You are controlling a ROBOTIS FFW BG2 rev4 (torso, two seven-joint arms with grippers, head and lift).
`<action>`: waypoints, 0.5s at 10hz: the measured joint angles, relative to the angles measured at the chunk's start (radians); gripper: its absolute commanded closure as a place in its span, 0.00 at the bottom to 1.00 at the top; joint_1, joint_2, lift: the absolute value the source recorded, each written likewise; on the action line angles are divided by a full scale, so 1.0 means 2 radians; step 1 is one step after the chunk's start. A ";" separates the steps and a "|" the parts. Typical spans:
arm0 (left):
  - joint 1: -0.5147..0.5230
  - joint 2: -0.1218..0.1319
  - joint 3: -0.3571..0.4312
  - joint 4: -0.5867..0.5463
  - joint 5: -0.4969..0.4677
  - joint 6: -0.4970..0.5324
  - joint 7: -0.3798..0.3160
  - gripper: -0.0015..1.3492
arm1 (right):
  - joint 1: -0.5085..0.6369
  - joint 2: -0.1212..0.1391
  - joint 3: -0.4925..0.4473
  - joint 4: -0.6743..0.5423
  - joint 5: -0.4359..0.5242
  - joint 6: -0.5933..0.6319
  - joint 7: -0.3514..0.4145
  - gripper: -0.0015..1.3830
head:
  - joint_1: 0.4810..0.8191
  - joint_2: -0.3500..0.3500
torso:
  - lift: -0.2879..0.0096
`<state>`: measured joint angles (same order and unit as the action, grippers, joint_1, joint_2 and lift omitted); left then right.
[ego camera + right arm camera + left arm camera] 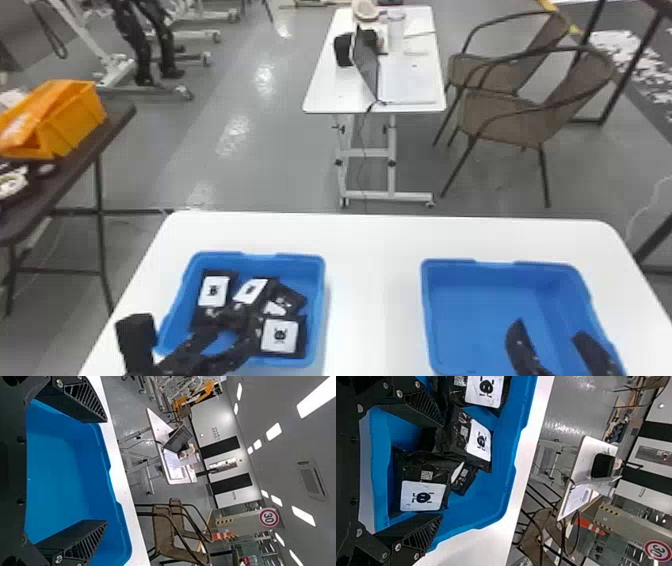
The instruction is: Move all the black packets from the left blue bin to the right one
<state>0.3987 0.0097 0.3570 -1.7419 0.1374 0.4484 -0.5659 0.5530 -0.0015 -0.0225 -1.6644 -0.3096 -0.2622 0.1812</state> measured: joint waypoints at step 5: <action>-0.067 0.011 0.002 0.091 -0.026 0.007 -0.045 0.27 | -0.008 0.000 0.001 0.004 -0.002 0.003 0.008 0.08 | 0.63 0.65 | 0.97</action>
<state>0.2656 0.0324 0.3617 -1.5605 0.0847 0.4632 -0.6562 0.5373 -0.0015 -0.0199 -1.6557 -0.3144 -0.2569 0.1974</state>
